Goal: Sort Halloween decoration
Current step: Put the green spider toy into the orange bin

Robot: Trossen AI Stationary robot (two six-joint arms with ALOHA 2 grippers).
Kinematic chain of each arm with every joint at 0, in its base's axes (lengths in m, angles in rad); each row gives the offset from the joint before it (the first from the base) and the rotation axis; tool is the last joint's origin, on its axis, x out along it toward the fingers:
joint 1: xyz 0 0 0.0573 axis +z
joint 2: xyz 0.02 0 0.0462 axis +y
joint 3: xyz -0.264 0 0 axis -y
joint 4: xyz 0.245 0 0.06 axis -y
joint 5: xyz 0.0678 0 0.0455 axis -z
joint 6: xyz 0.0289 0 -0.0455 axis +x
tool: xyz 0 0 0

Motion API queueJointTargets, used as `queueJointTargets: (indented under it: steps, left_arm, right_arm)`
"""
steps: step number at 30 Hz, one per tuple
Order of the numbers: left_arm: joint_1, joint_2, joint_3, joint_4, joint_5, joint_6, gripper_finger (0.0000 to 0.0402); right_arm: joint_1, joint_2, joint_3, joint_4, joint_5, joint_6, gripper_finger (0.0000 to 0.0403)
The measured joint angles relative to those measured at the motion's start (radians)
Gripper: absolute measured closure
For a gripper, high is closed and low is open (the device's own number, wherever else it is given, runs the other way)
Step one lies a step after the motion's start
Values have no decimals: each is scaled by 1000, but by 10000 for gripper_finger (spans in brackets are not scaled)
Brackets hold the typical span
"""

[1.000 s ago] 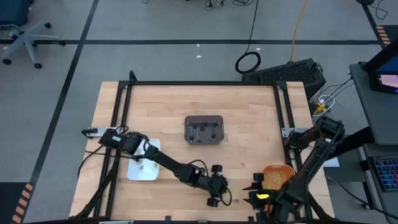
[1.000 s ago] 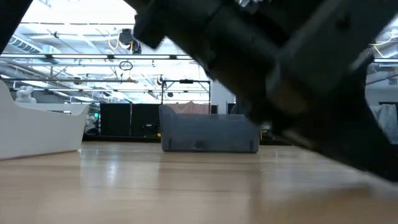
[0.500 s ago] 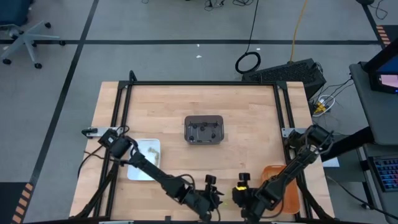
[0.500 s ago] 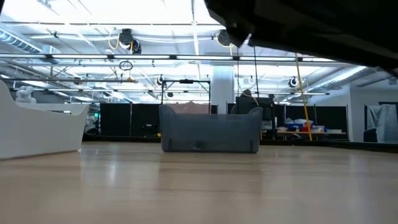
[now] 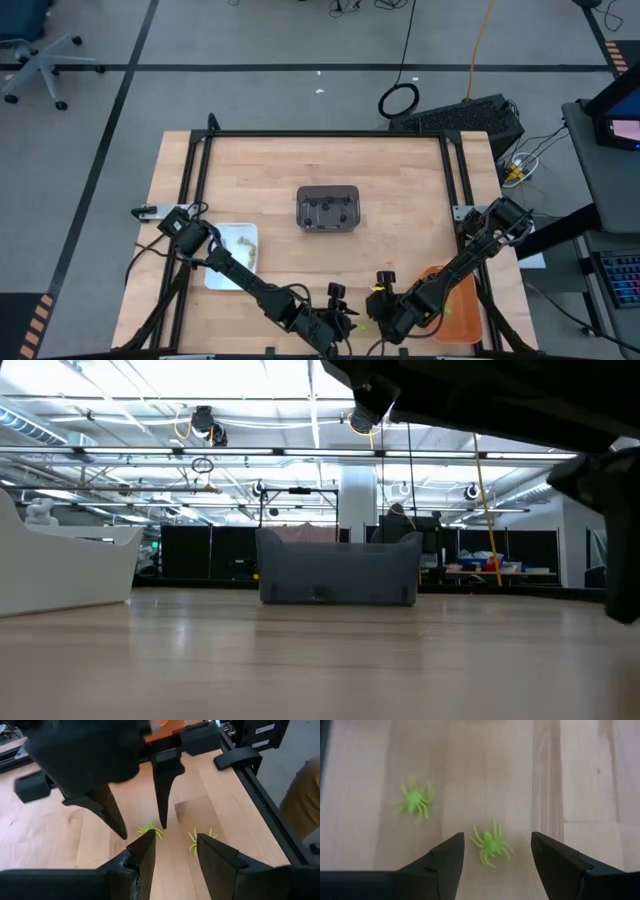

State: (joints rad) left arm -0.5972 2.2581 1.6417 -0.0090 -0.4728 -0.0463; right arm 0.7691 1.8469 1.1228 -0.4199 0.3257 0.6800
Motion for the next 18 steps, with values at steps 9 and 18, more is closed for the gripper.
queueJointTargets:
  steps: [9,18]
  left_arm:
    - [-8,0,0,0,0,0,252]
    - [-7,0,0,0,0,-1,252]
  right_arm:
    - [-30,-3,-56,74,-87,9,230]
    - [-31,-3,-66,79,-87,10,330]
